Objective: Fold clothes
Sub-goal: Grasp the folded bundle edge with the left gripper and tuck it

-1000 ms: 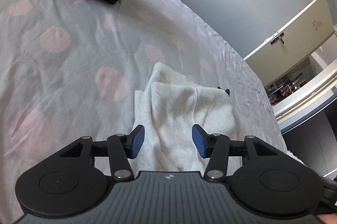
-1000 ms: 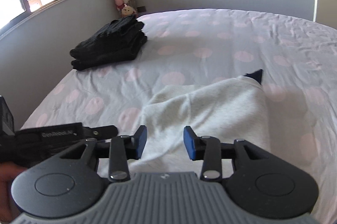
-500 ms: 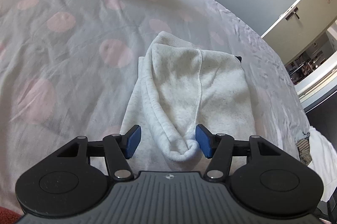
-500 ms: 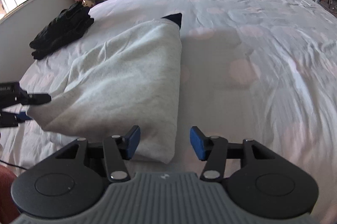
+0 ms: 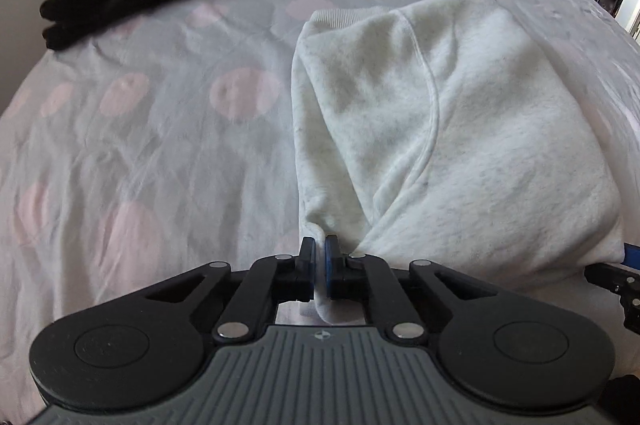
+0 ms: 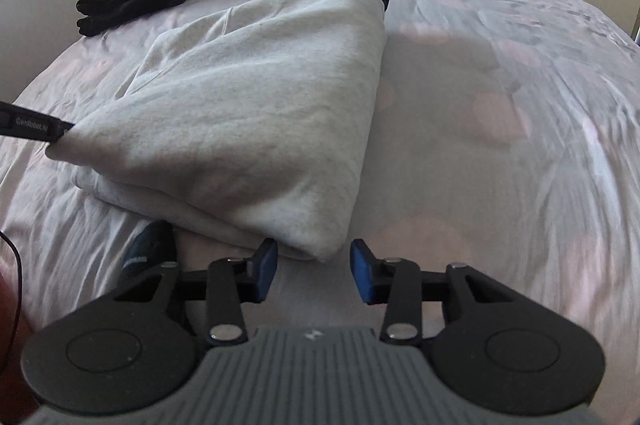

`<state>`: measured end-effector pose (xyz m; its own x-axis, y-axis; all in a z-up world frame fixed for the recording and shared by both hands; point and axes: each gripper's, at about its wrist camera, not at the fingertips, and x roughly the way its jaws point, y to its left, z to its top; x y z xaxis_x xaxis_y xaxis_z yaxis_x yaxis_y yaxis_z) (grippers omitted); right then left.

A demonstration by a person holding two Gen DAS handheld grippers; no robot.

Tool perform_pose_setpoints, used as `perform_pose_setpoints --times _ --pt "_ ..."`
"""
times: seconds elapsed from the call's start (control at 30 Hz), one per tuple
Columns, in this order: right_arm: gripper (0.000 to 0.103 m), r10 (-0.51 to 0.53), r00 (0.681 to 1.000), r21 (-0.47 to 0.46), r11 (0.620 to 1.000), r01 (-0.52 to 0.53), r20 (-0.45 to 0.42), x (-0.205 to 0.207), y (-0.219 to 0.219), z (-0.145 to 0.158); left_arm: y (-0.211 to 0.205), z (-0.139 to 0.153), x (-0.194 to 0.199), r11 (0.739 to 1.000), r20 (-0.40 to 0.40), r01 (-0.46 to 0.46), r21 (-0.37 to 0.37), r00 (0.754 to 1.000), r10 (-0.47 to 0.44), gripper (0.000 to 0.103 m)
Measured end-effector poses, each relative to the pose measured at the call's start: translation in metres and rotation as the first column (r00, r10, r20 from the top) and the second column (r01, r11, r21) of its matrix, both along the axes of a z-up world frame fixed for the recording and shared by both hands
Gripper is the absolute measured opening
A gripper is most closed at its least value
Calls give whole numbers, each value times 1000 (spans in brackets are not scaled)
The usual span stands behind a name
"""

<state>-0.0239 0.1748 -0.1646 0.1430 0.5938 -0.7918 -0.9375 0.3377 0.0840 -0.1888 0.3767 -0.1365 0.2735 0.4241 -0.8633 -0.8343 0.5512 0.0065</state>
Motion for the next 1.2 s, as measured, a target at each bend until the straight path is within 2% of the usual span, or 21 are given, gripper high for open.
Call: perform_pose_setpoints --times 0.07,0.13,0.3,0.43,0.47,0.53,0.6,0.73,0.8,0.83,0.93,1.0,1.03,1.07,1.13,1.2 --pt "27 -2 1000 -3 1000 2 -2 2 2 -3 3 -6 0 1000 3 -8 -16 1000 8 5" --pt "17 -5 1000 -6 1000 5 -3 5 3 -6 7 -12 0 999 6 -16 -31 1000 16 5" --pt "10 -9 1000 -16 1000 9 -2 9 6 -13 7 -18 3 1000 -20 -7 -25 1000 7 6" --pt "4 -20 1000 -26 999 20 -10 10 0 -10 10 -14 -8 998 32 -39 -53 999 40 7" --pt "0 -26 999 -28 999 26 -18 11 -3 -8 12 -10 -14 996 53 -70 -61 996 73 10" --pt "0 -46 999 -38 998 46 1 12 -9 -6 15 -3 -28 989 93 -131 -74 986 138 19" --pt "0 -76 997 -37 996 76 2 18 -19 -3 15 7 -39 982 141 -170 -83 973 180 21" --pt "1 -104 994 4 995 104 -30 27 -29 4 6 35 -42 975 114 -218 48 971 211 21" --pt "4 -106 994 27 994 107 -36 27 -30 9 10 45 -49 972 182 -229 45 959 218 21" --pt "5 -105 994 45 993 107 -39 26 -29 12 11 49 -51 976 229 -215 27 952 204 21" --pt "8 -98 994 117 988 104 -57 23 -27 22 23 46 -46 981 377 -164 -107 906 193 24" --pt "22 -92 994 146 984 100 -59 21 -25 27 30 37 -40 972 423 -136 -194 882 208 41" --pt "31 -87 995 155 983 95 -55 20 -25 29 29 31 -34 966 416 -135 -223 883 219 45" --pt "31 -83 995 160 983 90 -49 19 -24 30 32 24 -31 958 403 -141 -251 884 236 50" --pt "31 -79 996 166 982 85 -38 19 -23 32 38 11 -24 938 376 -155 -309 886 270 52" --pt "31 -84 996 167 982 89 -39 22 -23 31 39 -4 -26 914 378 -170 -370 871 315 56"
